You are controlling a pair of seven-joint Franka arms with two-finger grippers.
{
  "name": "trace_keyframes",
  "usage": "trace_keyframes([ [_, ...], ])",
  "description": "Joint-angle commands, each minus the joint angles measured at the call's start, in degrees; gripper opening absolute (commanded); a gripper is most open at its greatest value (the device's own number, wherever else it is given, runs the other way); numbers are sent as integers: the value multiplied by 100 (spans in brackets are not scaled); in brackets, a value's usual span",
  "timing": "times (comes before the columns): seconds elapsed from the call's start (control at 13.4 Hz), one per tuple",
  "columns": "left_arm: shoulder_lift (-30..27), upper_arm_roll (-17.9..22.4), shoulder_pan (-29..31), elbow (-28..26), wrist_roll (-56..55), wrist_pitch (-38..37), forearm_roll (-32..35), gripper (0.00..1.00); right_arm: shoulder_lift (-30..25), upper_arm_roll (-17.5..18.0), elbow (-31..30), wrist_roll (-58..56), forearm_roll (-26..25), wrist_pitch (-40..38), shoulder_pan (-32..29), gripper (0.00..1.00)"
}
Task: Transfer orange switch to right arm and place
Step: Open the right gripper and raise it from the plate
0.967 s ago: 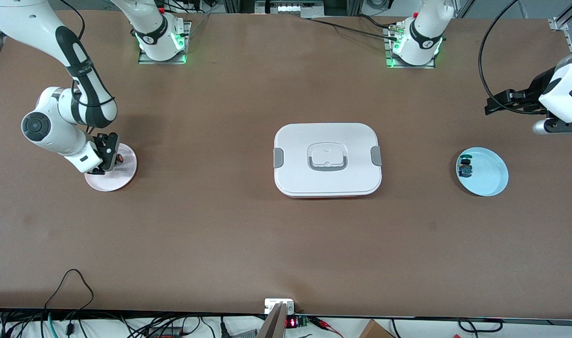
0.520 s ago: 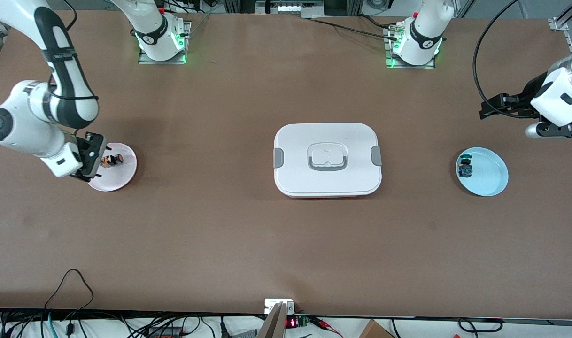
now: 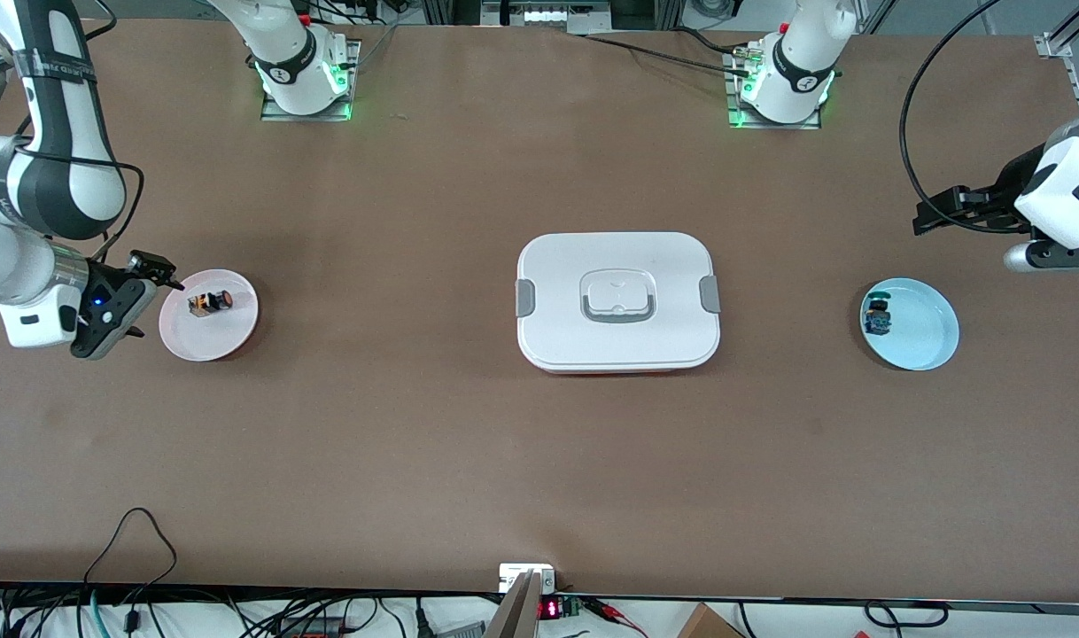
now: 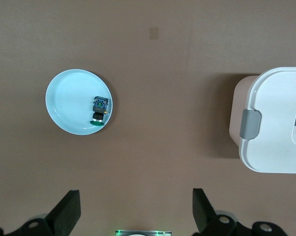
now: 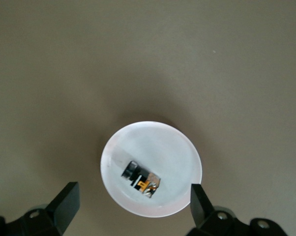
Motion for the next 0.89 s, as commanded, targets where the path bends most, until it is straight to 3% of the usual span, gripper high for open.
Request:
trace_keyframes([
  [0.0,91,-18,-10,125,29,101,109,100,-166,5,141,1823,77,-504,65,100],
  [0.37,109,-9,8,134,38,189,109,100,-290,14,763,4718,15,-1944,347,100],
  [0.67,109,-9,8,125,38,198,109,100,-386,14,1816,5039,-116,-3210,356,100],
  [0.82,109,-9,8,125,38,207,109,100,-447,-21,2345,5013,-257,-3380,356,100],
])
